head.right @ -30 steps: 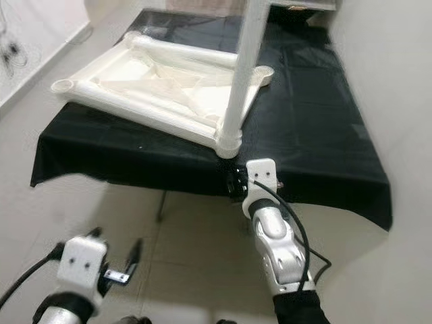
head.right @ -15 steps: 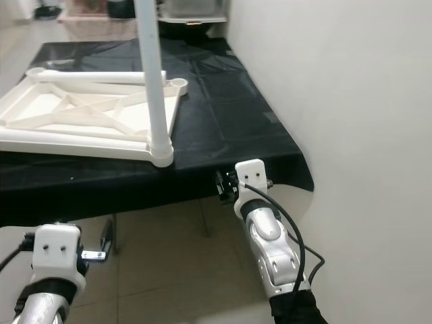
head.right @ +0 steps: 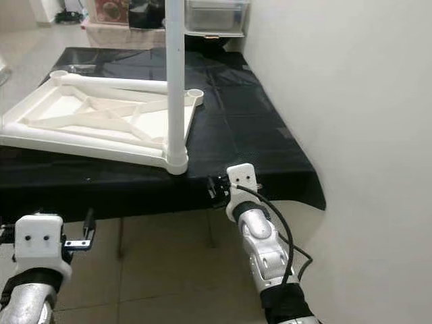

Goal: Building children table

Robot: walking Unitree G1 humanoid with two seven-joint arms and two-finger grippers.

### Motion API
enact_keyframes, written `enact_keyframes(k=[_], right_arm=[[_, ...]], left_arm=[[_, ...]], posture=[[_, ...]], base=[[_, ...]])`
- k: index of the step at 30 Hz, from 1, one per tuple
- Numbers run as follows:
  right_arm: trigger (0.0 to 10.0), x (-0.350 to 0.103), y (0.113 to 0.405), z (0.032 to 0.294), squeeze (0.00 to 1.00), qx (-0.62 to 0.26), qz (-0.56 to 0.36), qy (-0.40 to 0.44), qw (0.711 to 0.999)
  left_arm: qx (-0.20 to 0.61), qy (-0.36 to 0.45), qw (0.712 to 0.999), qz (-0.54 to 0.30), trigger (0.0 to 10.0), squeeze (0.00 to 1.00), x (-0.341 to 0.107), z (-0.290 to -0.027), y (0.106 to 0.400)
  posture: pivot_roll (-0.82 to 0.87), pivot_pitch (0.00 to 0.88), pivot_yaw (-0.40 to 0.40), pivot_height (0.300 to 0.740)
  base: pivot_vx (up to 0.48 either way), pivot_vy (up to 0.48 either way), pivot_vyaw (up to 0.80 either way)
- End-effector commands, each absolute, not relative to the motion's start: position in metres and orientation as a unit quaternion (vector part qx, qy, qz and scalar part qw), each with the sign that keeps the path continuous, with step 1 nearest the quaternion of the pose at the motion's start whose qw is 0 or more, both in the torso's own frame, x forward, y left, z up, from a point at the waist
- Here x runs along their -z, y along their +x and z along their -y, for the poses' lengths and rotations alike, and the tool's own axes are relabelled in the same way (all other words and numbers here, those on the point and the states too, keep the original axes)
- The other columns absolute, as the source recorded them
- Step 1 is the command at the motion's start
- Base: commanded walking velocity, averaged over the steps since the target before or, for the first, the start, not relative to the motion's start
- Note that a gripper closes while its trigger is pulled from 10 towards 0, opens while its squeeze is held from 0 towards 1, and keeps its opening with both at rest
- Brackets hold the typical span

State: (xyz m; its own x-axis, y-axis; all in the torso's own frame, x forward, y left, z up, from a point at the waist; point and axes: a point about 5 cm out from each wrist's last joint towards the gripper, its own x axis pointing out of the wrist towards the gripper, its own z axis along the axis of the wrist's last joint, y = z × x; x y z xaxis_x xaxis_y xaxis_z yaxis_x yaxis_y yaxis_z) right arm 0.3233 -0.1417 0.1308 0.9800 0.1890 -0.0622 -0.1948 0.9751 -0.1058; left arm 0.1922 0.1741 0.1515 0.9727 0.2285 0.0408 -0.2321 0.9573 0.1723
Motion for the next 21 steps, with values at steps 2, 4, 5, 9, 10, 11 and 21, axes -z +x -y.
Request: enact_keyframes(k=[2,4,5,9,10,11,21], right_arm=[[10.0,-0.134,0.326,0.140,0.00,-0.096,-0.015,-0.051,0.994],[10.0,-0.136,0.327,0.139,0.00,-0.095,-0.010,-0.049,0.994],[10.0,-0.137,0.328,0.138,0.00,-0.097,-0.008,-0.043,0.994],[10.0,-0.139,0.330,0.137,0.00,-0.097,-0.006,-0.036,0.995],[10.0,-0.139,0.331,0.137,0.00,-0.098,-0.007,-0.036,0.995],[10.0,-0.139,0.332,0.138,0.00,-0.098,-0.007,-0.036,0.995],[10.0,-0.152,0.352,0.165,0.00,-0.013,0.013,-0.041,0.999]], left_arm=[[-0.118,0.087,0.989,-0.003,10.0,0.00,-0.146,-0.174,0.192],[-0.115,0.085,0.990,-0.002,10.0,0.00,-0.147,-0.173,0.193],[-0.115,0.084,0.990,-0.001,10.0,0.00,-0.147,-0.172,0.193],[-0.119,0.086,0.989,-0.002,10.0,0.00,-0.147,-0.173,0.194],[-0.120,0.088,0.989,-0.002,10.0,0.00,-0.148,-0.174,0.194],[-0.124,0.091,0.988,0.001,10.0,0.00,-0.149,-0.175,0.195],[-0.218,0.110,0.969,0.045,10.0,0.00,-0.171,-0.206,0.194]], posture=[[0.06,0.036,-0.049,0.740],[0.07,0.041,-0.050,0.740],[0.07,0.041,-0.050,0.740],[0.07,0.041,-0.050,0.740],[0.07,0.041,-0.050,0.740],[0.07,0.048,-0.051,0.740],[0.07,0.055,-0.050,0.740]], base=[[0.000,0.000,0.00],[0.000,0.000,0.00],[0.000,0.000,0.00],[0.000,0.000,0.00],[0.000,0.000,0.00],[0.000,0.000,0.00],[0.000,0.000,0.00]])
